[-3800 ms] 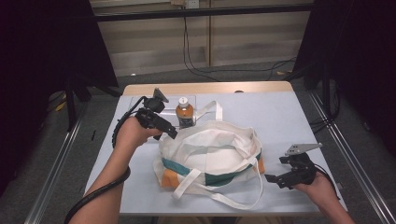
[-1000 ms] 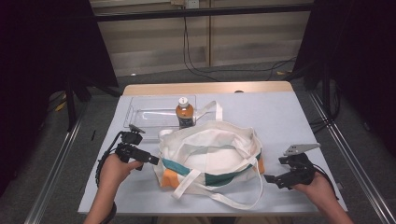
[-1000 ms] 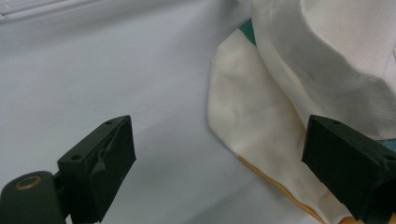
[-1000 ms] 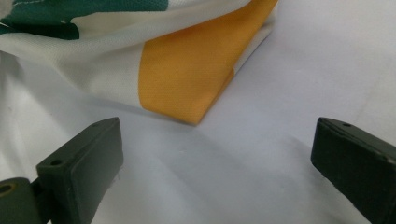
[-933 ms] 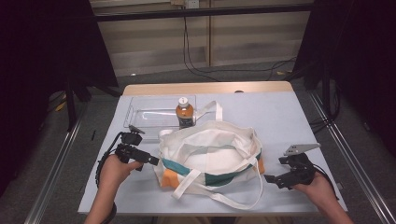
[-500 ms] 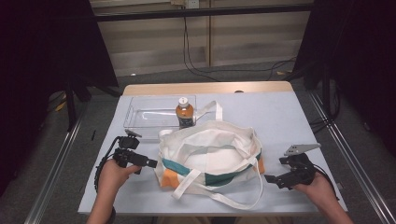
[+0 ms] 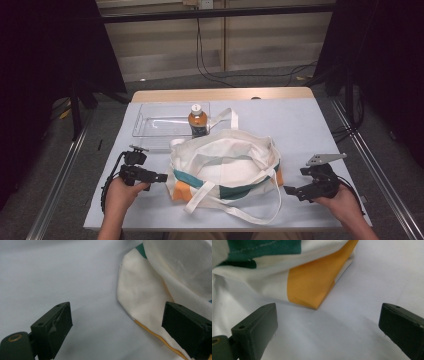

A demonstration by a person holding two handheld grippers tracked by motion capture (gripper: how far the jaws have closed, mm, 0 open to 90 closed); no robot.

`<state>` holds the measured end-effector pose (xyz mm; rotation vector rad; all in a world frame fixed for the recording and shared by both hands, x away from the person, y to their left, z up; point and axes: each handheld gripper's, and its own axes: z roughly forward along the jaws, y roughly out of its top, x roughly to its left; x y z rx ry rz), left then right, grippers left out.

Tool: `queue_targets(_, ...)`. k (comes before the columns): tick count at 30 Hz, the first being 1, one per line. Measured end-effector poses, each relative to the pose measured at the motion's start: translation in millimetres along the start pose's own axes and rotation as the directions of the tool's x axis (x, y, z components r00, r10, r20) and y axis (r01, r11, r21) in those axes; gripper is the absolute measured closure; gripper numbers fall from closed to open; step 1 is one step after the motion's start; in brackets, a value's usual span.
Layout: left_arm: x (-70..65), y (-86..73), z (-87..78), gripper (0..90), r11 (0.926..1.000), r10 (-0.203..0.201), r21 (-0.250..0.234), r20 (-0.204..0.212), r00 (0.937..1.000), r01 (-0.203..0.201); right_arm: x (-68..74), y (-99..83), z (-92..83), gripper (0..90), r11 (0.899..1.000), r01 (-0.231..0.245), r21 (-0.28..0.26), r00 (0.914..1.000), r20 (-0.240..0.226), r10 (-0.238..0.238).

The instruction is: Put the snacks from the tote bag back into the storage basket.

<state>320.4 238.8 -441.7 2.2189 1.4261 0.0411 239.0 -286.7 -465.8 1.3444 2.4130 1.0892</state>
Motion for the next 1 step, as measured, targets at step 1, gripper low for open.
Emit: queue_targets(1, 0.8, -0.7, -0.4, 9.0, 0.9999, -0.003, -0.011, -0.005, 1.0, 0.003, -0.1, 1.0, -1.7, 1.9, 1.0, -0.009, -0.008, 1.0, 0.0, 0.009)
